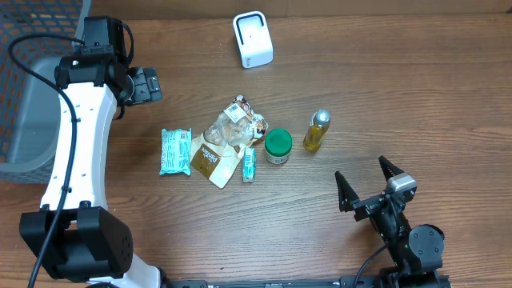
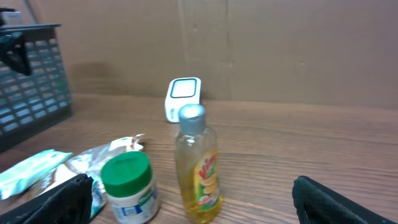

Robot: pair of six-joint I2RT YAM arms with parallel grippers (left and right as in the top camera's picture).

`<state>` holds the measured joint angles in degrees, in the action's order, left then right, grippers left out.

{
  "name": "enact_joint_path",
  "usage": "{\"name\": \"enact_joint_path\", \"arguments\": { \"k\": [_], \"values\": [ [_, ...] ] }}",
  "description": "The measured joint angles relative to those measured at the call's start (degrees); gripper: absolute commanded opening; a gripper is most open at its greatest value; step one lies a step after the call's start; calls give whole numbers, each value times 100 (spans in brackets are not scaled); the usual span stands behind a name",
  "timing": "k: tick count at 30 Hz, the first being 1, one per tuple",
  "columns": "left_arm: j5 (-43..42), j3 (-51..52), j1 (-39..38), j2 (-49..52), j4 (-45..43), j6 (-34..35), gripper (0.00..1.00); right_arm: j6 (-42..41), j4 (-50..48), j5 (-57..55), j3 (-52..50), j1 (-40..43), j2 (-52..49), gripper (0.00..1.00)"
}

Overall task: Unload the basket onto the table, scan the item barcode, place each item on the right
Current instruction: 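Move the right gripper from rest toward the Vim bottle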

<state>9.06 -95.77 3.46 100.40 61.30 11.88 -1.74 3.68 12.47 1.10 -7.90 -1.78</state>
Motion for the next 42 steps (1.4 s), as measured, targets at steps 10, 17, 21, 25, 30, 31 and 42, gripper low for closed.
{"name": "enact_joint_path", "arguments": {
  "k": [10, 17, 21, 25, 30, 31, 42],
  "values": [
    [0, 0, 0, 0, 0, 0, 100, -107, 564, 214, 1093, 0, -15, 100],
    [-2, 0, 0, 0, 2, 0, 100, -109, 748, 227, 1915, 0, -254, 100],
    [0, 0, 0, 0, 0, 0, 100, -114, 767, 332, 2258, 0, -527, 100],
    [0, 0, 0, 0, 2, 0, 100, -114, 920, 472, 2575, -2, -787, 100],
    [0, 0, 0, 0, 0, 0, 99, -125, 1331, 557, 3152, -2, -1261, 100],
    [-2, 0, 0, 0, 2, 0, 100, -125, 1436, 584, 3296, 0, -1377, 100],
    [0, 0, 0, 0, 0, 0, 100, -129, 2505, 1272, 4955, 0, -2763, 100]
  ]
}}
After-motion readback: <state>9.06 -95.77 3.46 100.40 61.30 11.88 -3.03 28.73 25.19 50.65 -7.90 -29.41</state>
